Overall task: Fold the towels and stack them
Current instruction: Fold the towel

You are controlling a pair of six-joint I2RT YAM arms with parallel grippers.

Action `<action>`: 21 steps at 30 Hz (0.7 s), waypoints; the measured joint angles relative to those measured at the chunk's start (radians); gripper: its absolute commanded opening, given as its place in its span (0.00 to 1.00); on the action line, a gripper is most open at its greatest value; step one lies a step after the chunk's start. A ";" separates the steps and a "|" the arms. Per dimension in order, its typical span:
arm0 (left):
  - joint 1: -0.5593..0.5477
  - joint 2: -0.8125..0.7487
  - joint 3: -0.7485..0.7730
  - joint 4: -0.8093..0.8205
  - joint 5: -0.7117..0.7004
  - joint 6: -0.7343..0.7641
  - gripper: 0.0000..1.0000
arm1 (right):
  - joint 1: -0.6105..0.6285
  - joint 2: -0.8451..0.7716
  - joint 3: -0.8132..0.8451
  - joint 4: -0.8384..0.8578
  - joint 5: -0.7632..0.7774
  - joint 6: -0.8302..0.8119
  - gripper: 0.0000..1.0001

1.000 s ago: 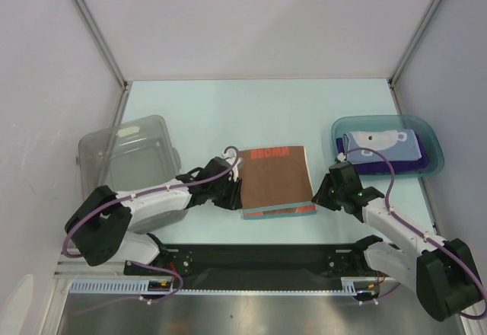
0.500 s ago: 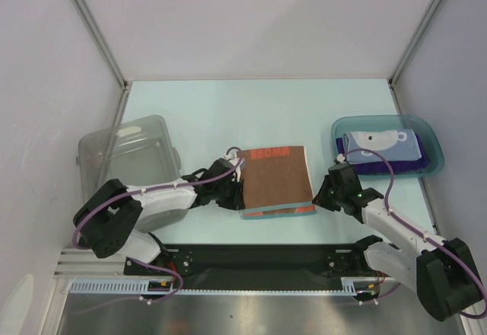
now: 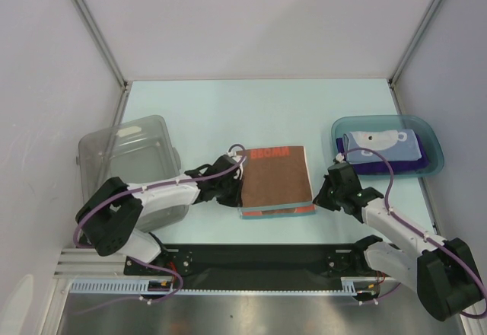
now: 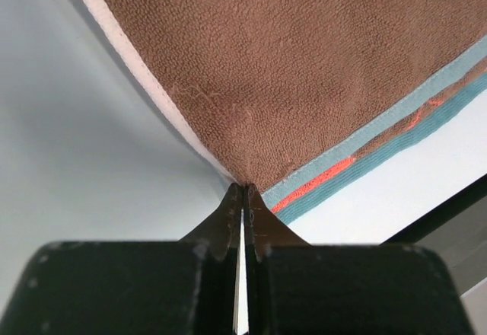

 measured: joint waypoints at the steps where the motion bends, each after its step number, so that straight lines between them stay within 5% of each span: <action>1: -0.002 0.000 0.013 -0.015 -0.008 0.004 0.00 | 0.000 0.000 0.005 -0.006 0.000 -0.002 0.00; 5: -0.009 0.000 0.045 -0.055 -0.024 0.013 0.00 | 0.000 -0.006 0.037 -0.037 0.014 -0.014 0.00; 8: -0.013 0.000 0.055 -0.072 -0.027 0.019 0.00 | 0.000 -0.013 0.056 -0.048 0.031 -0.014 0.27; 10: -0.013 0.001 0.056 -0.076 -0.027 0.022 0.00 | 0.000 -0.013 0.058 -0.051 0.036 -0.012 0.34; 21: -0.025 0.018 0.055 -0.074 -0.024 0.022 0.00 | 0.000 0.016 0.044 -0.049 0.043 0.008 0.33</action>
